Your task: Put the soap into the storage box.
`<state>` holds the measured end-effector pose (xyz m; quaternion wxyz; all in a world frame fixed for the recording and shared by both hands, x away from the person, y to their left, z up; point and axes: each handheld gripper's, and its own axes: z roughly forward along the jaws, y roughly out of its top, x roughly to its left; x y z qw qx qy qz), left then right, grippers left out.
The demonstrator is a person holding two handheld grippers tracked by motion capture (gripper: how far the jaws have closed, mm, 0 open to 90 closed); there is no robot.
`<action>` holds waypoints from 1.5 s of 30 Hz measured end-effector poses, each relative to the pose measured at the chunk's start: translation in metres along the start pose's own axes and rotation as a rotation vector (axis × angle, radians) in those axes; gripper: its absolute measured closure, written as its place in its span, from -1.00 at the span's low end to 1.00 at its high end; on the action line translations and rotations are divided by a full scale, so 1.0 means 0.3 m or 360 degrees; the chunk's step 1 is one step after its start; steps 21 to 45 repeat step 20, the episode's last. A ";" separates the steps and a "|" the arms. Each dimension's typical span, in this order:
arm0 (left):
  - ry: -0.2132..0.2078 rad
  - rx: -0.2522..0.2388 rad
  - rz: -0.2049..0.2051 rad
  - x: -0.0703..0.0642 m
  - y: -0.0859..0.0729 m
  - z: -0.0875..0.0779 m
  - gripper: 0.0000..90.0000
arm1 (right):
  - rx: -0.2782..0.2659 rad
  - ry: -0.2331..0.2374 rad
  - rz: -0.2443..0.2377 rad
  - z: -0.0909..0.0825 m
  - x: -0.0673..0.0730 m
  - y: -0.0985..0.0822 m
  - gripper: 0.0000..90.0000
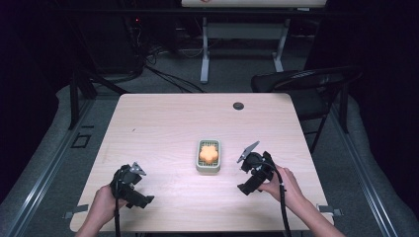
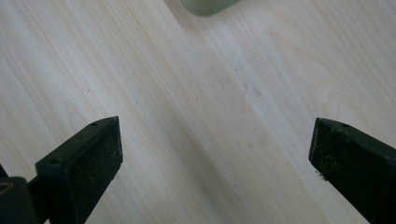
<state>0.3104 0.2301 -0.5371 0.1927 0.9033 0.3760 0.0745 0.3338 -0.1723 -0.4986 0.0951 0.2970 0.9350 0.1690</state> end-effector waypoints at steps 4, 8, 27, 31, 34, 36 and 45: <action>-0.0003 0.0003 0.0000 0.000 0.000 -0.002 -1.00 | 0.0034 0.0008 0.0023 0.010 0.001 -0.058 -0.95; 0.0000 0.0003 0.0001 0.000 0.000 0.000 -1.00 | 0.0078 0.0013 0.0036 0.015 0.000 -0.109 -0.95; -0.0008 0.0002 0.0004 0.001 0.002 -0.003 -1.00 | 0.0120 0.0039 0.0067 0.051 -0.001 -0.139 -0.93; -0.0008 0.0002 0.0004 0.001 0.002 -0.003 -1.00 | 0.0120 0.0039 0.0067 0.051 -0.001 -0.139 -0.93; -0.0008 0.0002 0.0004 0.001 0.002 -0.003 -1.00 | 0.0120 0.0039 0.0067 0.051 -0.001 -0.139 -0.93; -0.0008 0.0002 0.0004 0.001 0.002 -0.003 -1.00 | 0.0120 0.0039 0.0067 0.051 -0.001 -0.139 -0.93; -0.0008 0.0002 0.0004 0.001 0.002 -0.003 -1.00 | 0.0120 0.0039 0.0067 0.051 -0.001 -0.139 -0.93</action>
